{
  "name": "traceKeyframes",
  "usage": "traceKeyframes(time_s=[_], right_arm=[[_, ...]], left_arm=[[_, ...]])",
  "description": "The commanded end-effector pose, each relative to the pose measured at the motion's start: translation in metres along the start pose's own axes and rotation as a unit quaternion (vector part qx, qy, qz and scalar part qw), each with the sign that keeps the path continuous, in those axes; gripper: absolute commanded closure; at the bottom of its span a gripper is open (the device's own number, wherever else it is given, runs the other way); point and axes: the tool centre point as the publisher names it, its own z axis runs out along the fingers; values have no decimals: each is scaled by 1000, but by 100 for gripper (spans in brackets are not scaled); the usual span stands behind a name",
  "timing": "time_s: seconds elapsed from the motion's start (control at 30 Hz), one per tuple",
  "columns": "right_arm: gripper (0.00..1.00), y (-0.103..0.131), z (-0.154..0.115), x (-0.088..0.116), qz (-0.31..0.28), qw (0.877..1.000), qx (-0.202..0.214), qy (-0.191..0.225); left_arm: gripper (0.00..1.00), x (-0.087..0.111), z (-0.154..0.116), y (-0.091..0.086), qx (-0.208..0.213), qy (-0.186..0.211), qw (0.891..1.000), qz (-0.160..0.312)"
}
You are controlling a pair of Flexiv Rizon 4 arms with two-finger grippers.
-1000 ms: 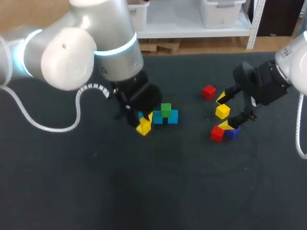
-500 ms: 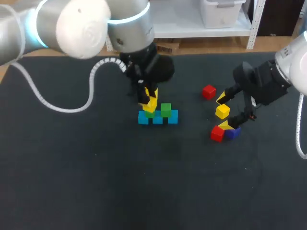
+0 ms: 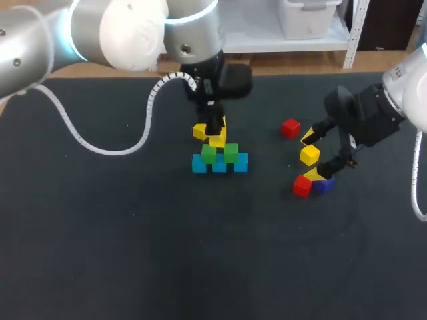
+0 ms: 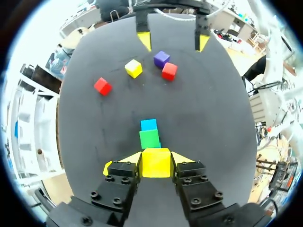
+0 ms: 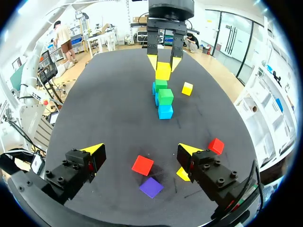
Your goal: Place the blue cubes, place green cubes on the blue cubes, place the yellow cubes on the green cubes, then place the red cubes on the yellow cubes, and place purple cube on the red cubes.
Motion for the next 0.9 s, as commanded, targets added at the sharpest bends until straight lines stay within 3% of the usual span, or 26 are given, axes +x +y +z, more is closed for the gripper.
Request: traceKeyframes(time_s=[0.03, 0.2, 0.9], right_arm=[[0, -1, 1, 1, -1, 1000, -1, -2], [0, -1, 1, 1, -1, 1000, -1, -2], [0, -1, 1, 1, -1, 1000, -1, -2]], left_arm=[[100, -5, 3, 6, 3, 6, 1000, -12], [100, -9, 6, 7, -11, -16, 1000, -16], [100, -4, 15, 9, -7, -4, 999, -36]])
